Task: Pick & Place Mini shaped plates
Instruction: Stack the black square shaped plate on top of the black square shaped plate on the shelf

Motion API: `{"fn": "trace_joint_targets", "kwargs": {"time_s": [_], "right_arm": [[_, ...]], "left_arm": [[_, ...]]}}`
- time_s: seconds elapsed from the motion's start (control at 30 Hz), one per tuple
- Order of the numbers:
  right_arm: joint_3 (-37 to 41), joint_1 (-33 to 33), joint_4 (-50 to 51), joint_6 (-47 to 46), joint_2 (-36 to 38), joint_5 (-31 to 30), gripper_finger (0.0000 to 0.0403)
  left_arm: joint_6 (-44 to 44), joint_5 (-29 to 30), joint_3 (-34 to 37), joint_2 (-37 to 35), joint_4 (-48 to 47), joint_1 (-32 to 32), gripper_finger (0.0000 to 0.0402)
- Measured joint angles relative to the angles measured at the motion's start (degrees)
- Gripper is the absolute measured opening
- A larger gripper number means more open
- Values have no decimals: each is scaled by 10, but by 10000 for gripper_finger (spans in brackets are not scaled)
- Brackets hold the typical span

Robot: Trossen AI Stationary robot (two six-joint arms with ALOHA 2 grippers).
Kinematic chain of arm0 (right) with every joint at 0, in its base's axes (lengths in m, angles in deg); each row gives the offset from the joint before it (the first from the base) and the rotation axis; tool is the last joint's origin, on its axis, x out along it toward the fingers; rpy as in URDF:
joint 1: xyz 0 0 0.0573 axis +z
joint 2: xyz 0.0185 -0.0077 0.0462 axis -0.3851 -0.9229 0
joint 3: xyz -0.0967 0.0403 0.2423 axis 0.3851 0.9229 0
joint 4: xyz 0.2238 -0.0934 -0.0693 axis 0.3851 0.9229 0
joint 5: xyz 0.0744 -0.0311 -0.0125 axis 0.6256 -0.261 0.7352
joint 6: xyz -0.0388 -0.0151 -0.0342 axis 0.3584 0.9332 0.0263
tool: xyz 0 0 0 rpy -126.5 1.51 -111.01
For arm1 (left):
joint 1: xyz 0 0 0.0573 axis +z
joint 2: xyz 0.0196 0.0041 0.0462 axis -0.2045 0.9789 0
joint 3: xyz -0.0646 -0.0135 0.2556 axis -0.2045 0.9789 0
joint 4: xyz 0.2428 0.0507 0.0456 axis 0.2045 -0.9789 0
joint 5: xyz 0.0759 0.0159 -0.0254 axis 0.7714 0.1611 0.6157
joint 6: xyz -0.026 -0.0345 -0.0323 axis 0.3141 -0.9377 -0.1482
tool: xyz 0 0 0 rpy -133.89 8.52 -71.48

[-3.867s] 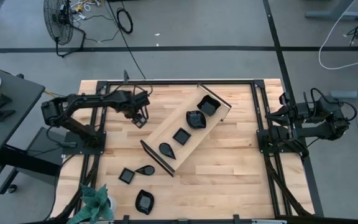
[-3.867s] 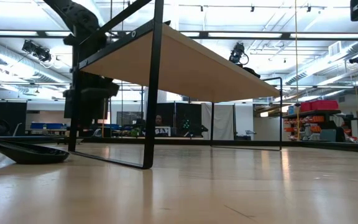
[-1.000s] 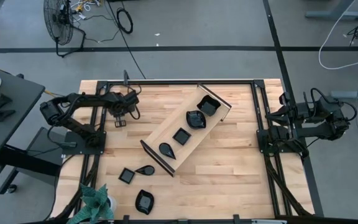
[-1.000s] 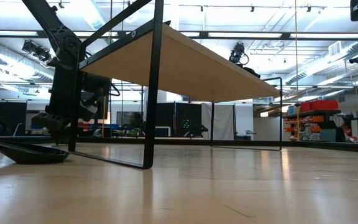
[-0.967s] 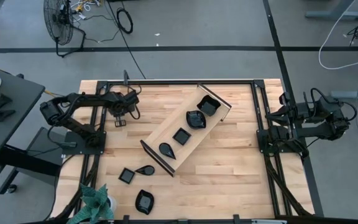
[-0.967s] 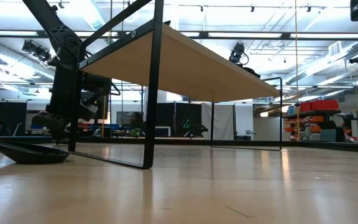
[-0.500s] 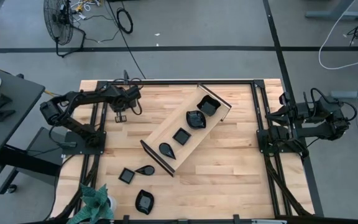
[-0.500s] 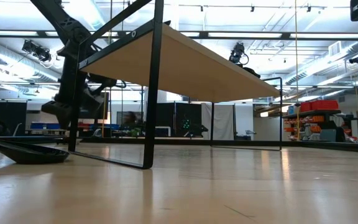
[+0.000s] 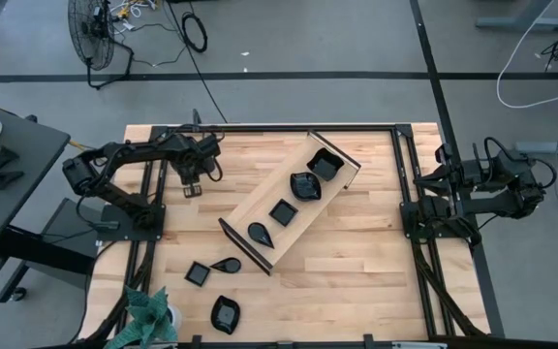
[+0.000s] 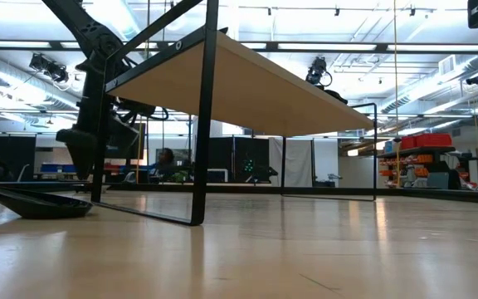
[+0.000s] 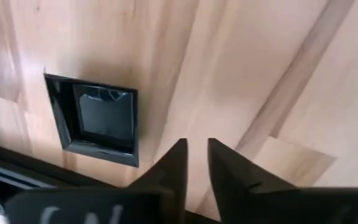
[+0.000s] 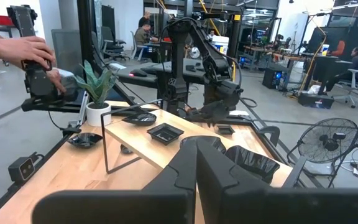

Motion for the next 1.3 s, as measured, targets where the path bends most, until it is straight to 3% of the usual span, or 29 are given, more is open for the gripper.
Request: {"fn": "trace_joint_targets", "kwargs": {"time_s": [0.33,0.47,1.3], "right_arm": [[0,0,0,0,0,0,10],[0,0,0,0,0,0,10],[0,0,0,0,0,0,10]], "left_arm": [[7,20,0,0,16,3,208],[14,26,0,0,40,12,242],[84,20,1,0,61,67,252]]}}
